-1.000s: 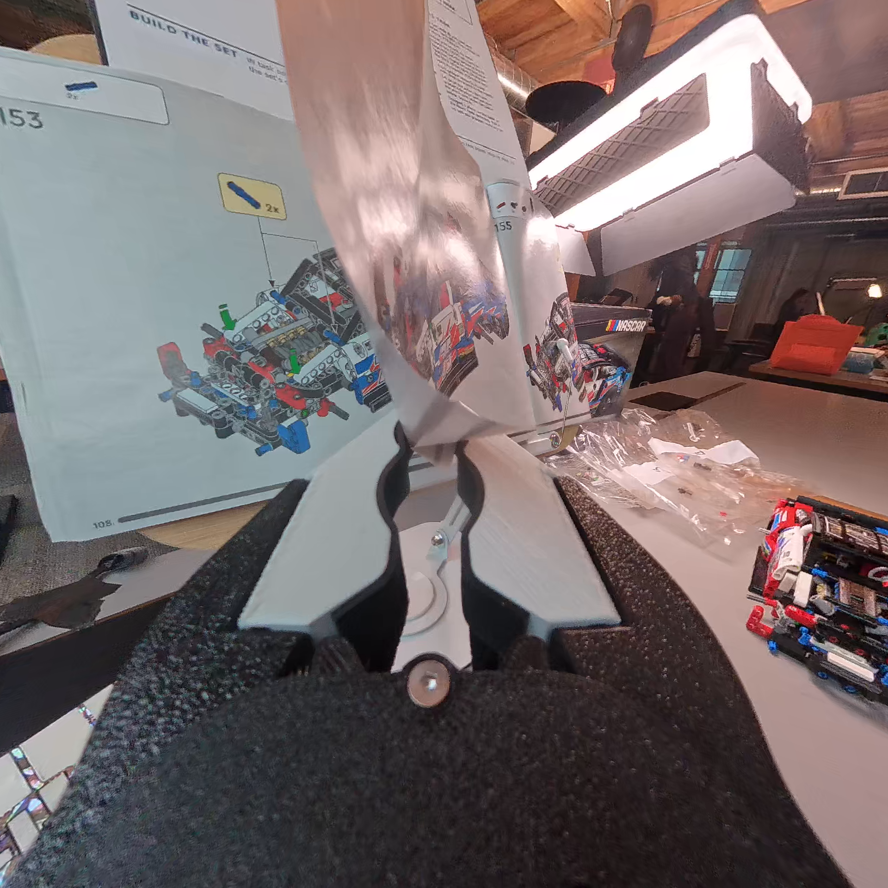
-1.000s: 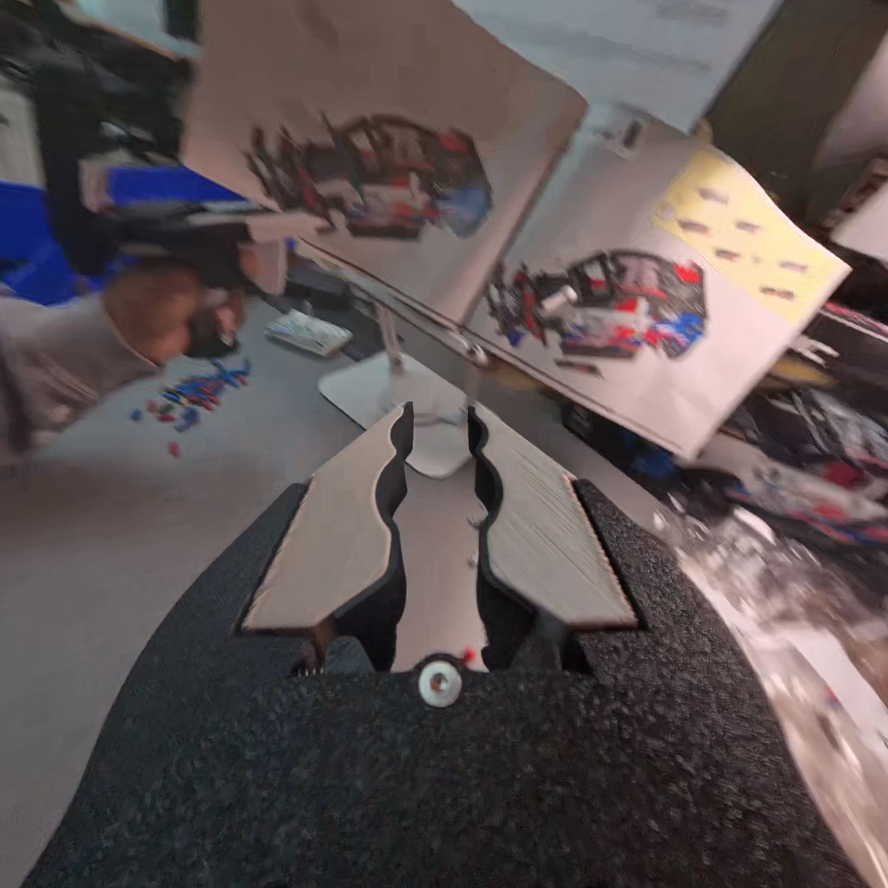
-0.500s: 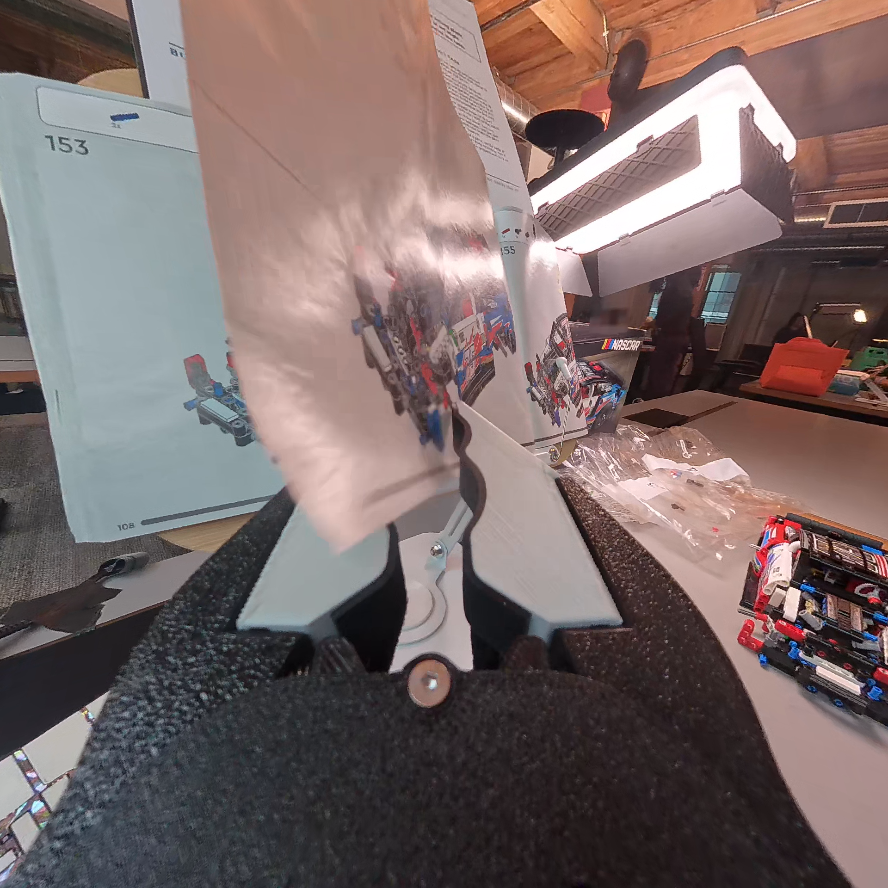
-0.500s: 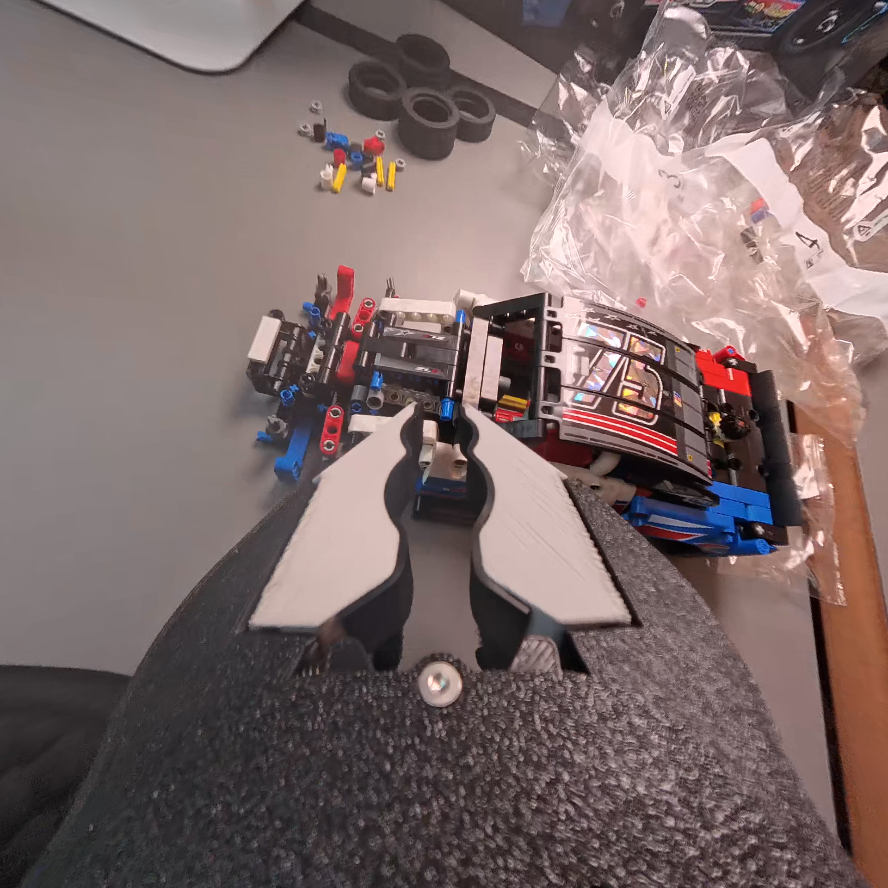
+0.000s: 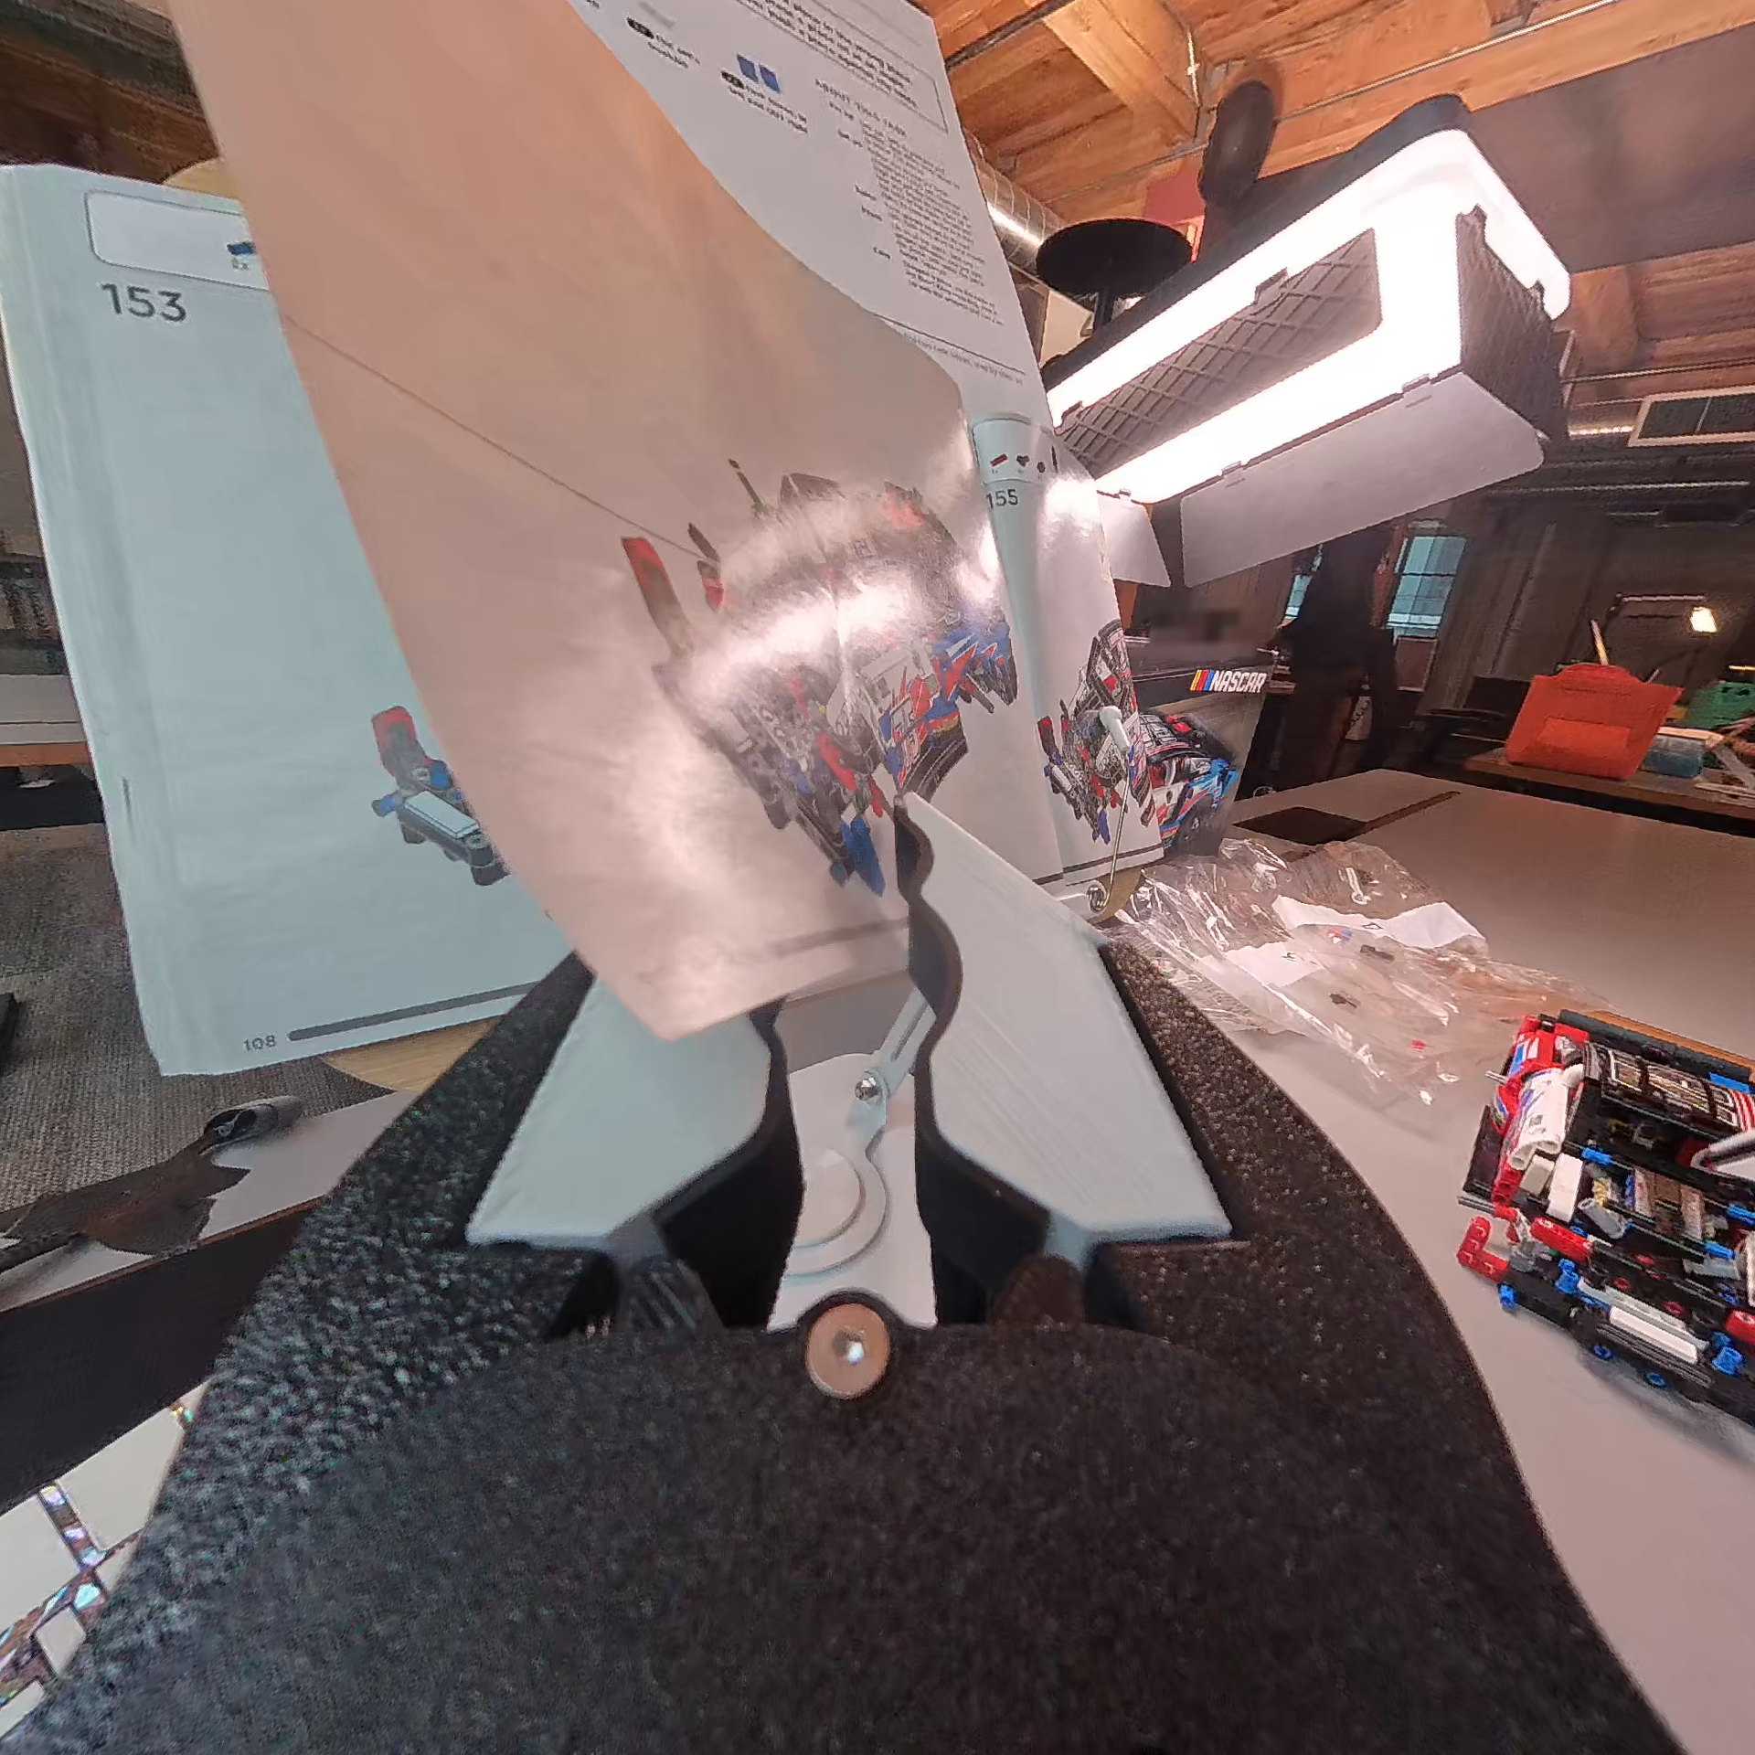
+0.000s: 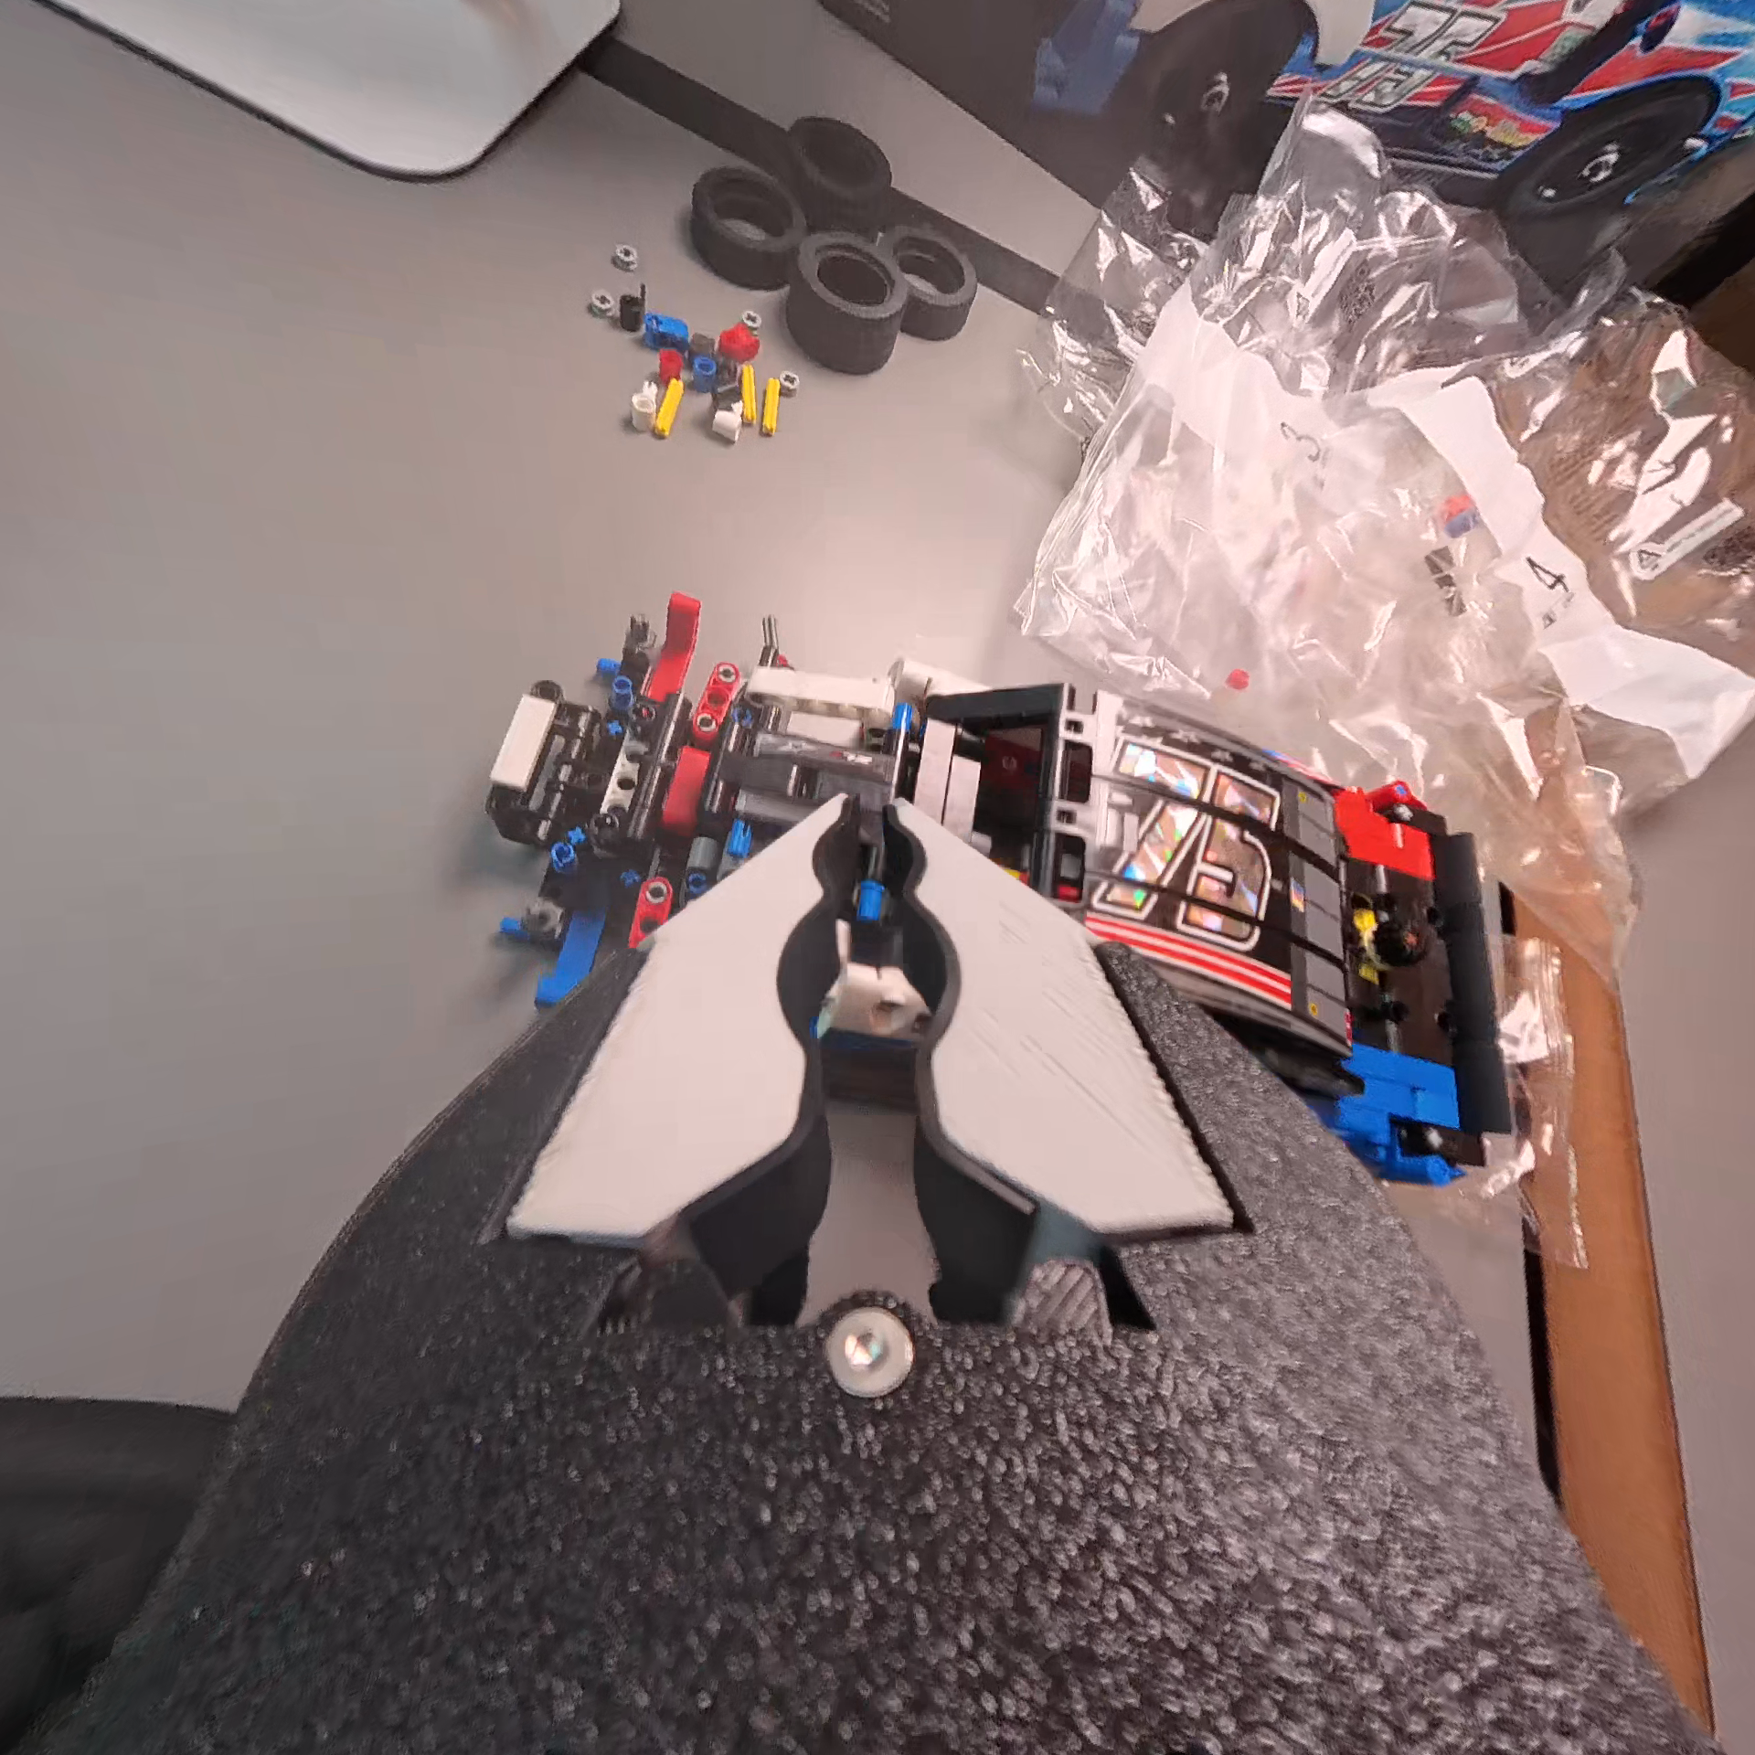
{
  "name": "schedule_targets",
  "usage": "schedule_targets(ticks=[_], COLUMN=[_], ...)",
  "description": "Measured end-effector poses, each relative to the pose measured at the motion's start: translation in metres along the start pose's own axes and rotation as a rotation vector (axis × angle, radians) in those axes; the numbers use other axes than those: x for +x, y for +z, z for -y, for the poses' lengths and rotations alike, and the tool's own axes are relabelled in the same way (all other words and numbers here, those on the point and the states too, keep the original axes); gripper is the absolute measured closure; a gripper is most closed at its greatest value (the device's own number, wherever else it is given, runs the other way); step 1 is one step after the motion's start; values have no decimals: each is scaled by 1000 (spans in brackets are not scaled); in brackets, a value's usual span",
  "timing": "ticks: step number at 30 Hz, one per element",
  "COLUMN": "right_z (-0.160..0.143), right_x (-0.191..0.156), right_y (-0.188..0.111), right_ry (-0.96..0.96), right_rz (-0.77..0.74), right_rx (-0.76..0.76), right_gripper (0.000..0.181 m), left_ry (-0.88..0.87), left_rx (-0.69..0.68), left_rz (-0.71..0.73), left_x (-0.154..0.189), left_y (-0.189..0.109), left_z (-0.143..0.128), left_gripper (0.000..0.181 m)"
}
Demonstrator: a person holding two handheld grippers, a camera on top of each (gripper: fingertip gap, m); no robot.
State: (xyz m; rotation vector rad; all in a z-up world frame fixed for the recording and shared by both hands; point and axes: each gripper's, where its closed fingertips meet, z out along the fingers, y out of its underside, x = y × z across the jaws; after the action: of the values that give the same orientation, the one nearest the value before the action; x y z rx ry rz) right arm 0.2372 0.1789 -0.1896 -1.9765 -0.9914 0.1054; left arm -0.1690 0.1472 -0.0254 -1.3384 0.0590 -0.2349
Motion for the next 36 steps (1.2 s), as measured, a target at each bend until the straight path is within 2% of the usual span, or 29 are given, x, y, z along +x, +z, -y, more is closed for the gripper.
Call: schedule_targets(ticks=[1,7,10,14,16,19,21,26,29,33,36], right_z=[6,15,12,14,13,1,-3,-5,-13,-12,-10], right_x=[1,5,3,1,-11,-24,-20,-18,-12,-12,-17], right_y=[5,36,39,32,21,7,7,16,22,25,24], right_ry=[-1,-23,-38,-50,-139,-437,-598,-824,-915,-971,-1003], right_rz=[17,61,64,76,141,204,208,377,429,463,489], right_rx=[-14,-124,-176,-164,-154,-194,-240,-359,-470,-521,-504], right_gripper=[175,181,180,177,168,145,144,145,151,155,156], left_ry=[0,16,23,29,31,24,15,20,35,49,47], left_rx=[-3,-2,3,15,16,13,9,3,6,10,10], left_rz=[-2,-16,-25,-31,-32,-32,-32,-41,-48,-53,-51], left_x=[1,4,5,6,6,5,5,9,13,16,15], left_y=[0,0,-1,-1,-2,-2,-1,-1,-1,-2,-2], left_z=[-1,0,1,3,3,1,-1,-3,-1,2,1], left_gripper=[168,167,166,166,166,166,166,166,166,165,165])
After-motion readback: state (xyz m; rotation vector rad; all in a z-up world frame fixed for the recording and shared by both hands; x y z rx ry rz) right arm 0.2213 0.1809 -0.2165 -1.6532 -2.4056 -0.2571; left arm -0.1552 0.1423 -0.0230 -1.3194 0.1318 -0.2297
